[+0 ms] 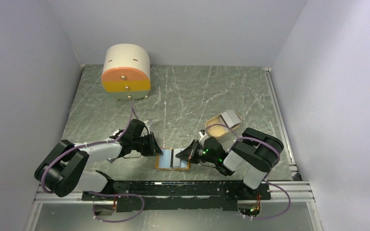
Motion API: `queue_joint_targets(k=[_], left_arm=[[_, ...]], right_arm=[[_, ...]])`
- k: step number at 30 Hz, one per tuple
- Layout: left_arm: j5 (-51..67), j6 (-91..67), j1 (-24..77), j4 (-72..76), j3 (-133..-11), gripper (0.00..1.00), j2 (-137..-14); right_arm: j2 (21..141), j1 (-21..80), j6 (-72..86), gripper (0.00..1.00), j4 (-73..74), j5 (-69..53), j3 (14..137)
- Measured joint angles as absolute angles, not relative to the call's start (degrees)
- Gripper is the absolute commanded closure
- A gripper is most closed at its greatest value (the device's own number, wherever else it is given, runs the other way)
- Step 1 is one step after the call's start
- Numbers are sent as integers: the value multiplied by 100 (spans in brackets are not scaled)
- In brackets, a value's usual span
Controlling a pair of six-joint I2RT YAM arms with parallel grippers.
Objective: Put the credit cards into the card holder
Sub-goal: Insert the credit card into the card holder.
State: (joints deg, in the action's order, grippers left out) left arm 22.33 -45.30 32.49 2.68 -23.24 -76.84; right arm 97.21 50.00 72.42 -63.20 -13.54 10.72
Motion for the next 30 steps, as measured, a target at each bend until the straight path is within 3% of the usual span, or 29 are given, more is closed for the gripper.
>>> queue_joint_targets(k=[9, 20, 30], left_arm=[[2274, -4626, 3249, 331, -2252, 78, -7653], [2303, -4735, 3249, 451, -2147, 78, -7607], [2333, -4742, 3249, 508, -2115, 78, -7609]], right_arm=[[9946, 5028, 7483, 100, -6775, -1243, 921], [9083, 5356, 7179, 100, -5424, -666, 1146], [9083, 5367, 7181, 100, -5297, -458, 1125]])
